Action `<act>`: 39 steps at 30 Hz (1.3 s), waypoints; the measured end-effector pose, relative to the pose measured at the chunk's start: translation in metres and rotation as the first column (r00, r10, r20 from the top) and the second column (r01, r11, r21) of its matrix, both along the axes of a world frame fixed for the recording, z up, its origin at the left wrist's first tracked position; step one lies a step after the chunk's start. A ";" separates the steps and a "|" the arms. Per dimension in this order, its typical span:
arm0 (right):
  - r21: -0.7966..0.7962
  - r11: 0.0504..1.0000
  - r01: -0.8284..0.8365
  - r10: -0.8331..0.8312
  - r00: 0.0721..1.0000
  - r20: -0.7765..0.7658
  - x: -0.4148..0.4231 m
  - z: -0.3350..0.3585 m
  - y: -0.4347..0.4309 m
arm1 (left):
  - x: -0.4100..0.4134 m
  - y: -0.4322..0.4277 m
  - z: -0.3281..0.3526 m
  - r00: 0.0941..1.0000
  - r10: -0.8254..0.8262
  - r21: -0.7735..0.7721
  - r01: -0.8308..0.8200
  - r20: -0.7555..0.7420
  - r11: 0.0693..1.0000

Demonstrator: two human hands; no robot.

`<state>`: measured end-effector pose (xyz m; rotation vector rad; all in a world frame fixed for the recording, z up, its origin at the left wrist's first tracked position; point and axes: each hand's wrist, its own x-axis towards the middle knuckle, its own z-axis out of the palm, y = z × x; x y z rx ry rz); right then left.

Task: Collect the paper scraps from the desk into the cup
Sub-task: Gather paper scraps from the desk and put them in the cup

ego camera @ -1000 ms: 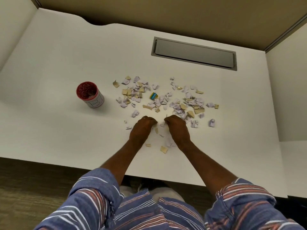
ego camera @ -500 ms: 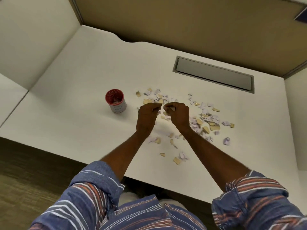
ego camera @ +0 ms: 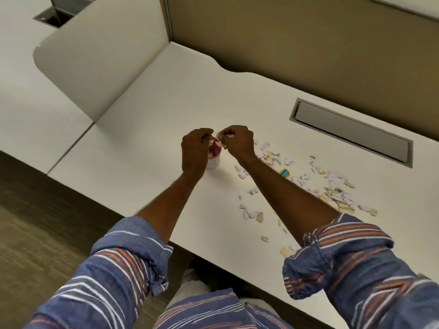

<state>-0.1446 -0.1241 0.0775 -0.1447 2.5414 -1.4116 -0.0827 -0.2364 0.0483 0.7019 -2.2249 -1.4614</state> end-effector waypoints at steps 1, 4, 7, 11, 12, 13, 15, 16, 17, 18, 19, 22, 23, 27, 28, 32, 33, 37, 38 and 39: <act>0.036 0.999 -0.011 0.011 1.000 -0.002 -0.001 -0.001 -0.008 | -0.002 -0.004 -0.001 1.000 -0.001 -0.003 0.001 0.015 1.000; 0.121 0.992 -0.020 0.019 1.000 0.015 -0.004 -0.006 -0.024 | -0.006 -0.011 -0.005 0.998 -0.030 -0.023 0.031 0.061 0.999; 0.210 0.977 -0.033 0.021 0.998 0.055 -0.006 -0.011 -0.034 | -0.009 -0.013 -0.009 0.989 -0.073 -0.027 0.077 0.127 0.997; 0.252 0.967 -0.018 -0.006 0.995 0.095 -0.010 -0.013 -0.047 | -0.013 -0.012 -0.013 0.981 -0.111 -0.022 0.116 0.161 0.993; 0.260 0.966 -0.015 -0.013 0.994 0.107 -0.011 -0.013 -0.049 | -0.013 -0.011 -0.014 0.979 -0.119 -0.033 0.126 0.164 0.991; 0.270 0.963 -0.019 -0.014 0.992 0.122 -0.011 -0.013 -0.051 | -0.013 -0.012 -0.015 0.975 -0.132 -0.056 0.144 0.177 0.988; 0.291 0.956 -0.037 -0.008 0.988 0.153 -0.013 -0.012 -0.055 | -0.014 -0.014 -0.017 0.968 -0.159 -0.069 0.175 0.197 0.982; 0.298 0.953 -0.047 -0.004 0.986 0.168 -0.014 -0.011 -0.057 | -0.014 -0.016 -0.018 0.965 -0.166 -0.062 0.181 0.202 0.981; 0.302 0.952 -0.058 0.002 0.984 0.181 -0.015 -0.010 -0.057 | -0.014 -0.017 -0.018 0.963 -0.171 -0.058 0.187 0.209 0.981; 0.306 0.949 -0.069 0.010 0.981 0.192 -0.016 -0.008 -0.058 | -0.014 -0.018 -0.018 0.961 -0.177 -0.063 0.194 0.212 0.979; 0.311 0.947 -0.082 0.019 0.979 0.201 -0.017 -0.007 -0.059 | -0.014 -0.020 -0.018 0.959 -0.184 -0.077 0.205 0.214 0.976; 0.316 0.943 -0.102 0.031 0.975 0.221 -0.017 -0.003 -0.060 | -0.010 -0.022 -0.021 0.958 -0.211 -0.107 0.234 0.194 0.966; 0.318 0.943 -0.101 0.029 0.975 0.222 -0.018 -0.001 -0.060 | -0.008 -0.022 -0.022 0.958 -0.217 -0.118 0.241 0.186 0.963; 0.322 0.942 -0.097 0.018 0.971 0.240 -0.018 0.003 -0.060 | -0.001 -0.023 -0.021 0.963 -0.220 -0.123 0.240 0.155 0.963; 0.320 0.943 -0.097 0.015 0.968 0.251 -0.018 0.004 -0.060 | -0.001 -0.023 -0.020 0.964 -0.224 -0.115 0.242 0.146 0.964; 0.314 0.946 -0.078 -0.001 0.970 0.242 -0.016 0.003 -0.057 | -0.002 -0.024 -0.017 0.959 -0.244 -0.124 0.262 0.143 0.957; 0.314 0.947 -0.066 -0.008 0.974 0.228 -0.015 0.003 -0.056 | -0.002 -0.025 -0.018 0.959 -0.244 -0.130 0.263 0.146 0.956; 0.299 0.953 -0.053 -0.013 0.976 0.217 -0.015 0.002 -0.053 | 0.004 -0.029 -0.020 0.959 -0.244 -0.137 0.264 0.146 0.955; 0.297 0.954 -0.050 -0.016 0.976 0.217 -0.015 0.002 -0.052 | 0.005 -0.030 -0.021 0.959 -0.243 -0.139 0.263 0.145 0.955; 0.298 0.954 -0.043 -0.022 0.977 0.212 -0.015 0.002 -0.052 | 0.005 -0.031 -0.021 0.960 -0.240 -0.143 0.260 0.146 0.955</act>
